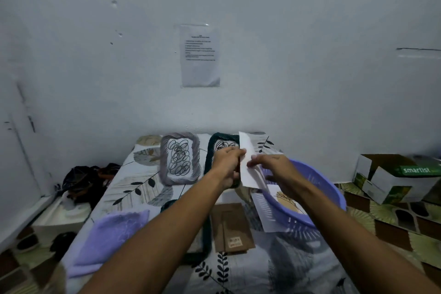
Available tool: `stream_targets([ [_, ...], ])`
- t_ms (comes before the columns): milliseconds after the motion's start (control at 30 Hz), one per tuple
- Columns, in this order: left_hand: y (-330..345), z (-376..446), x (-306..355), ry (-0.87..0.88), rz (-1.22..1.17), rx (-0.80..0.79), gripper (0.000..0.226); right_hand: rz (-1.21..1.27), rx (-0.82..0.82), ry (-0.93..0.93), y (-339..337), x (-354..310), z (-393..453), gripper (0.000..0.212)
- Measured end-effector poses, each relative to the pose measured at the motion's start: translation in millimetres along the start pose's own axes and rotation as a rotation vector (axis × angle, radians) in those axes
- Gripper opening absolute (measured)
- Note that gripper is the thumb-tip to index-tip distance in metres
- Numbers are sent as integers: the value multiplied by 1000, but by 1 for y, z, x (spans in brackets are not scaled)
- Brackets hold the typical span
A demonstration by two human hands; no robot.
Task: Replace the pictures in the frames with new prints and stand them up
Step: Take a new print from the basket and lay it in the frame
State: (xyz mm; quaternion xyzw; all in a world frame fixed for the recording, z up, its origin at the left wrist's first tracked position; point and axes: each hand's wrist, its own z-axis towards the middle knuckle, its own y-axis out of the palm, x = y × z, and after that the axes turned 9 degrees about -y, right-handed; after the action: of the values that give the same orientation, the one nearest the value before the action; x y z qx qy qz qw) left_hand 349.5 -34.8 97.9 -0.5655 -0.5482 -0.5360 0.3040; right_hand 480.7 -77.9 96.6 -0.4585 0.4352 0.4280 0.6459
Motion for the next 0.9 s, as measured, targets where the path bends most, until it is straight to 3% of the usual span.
stream_targets([
  [133,-34,-12,8,20,-25,49,15,122,-35,85,30,-8,-2,25],
  [333,-100,-21,5,-3,-35,100,14,450,-164,223,73,4,2,41],
  [433,-133,-27,-7,-23,4,156,13,445,-216,193,98,19,5,18],
  [533,-163,-30,-25,-43,62,223,13,259,-244,132,123,35,4,28],
  [700,-206,-25,-55,-116,421,355,10,-109,-388,96,155,65,2,50],
  [833,-231,-21,-71,-10,915,466,50,-194,-401,108,160,76,0,55],
  [900,-240,-19,-73,96,1064,403,62,-234,-404,100,159,82,2,55],
])
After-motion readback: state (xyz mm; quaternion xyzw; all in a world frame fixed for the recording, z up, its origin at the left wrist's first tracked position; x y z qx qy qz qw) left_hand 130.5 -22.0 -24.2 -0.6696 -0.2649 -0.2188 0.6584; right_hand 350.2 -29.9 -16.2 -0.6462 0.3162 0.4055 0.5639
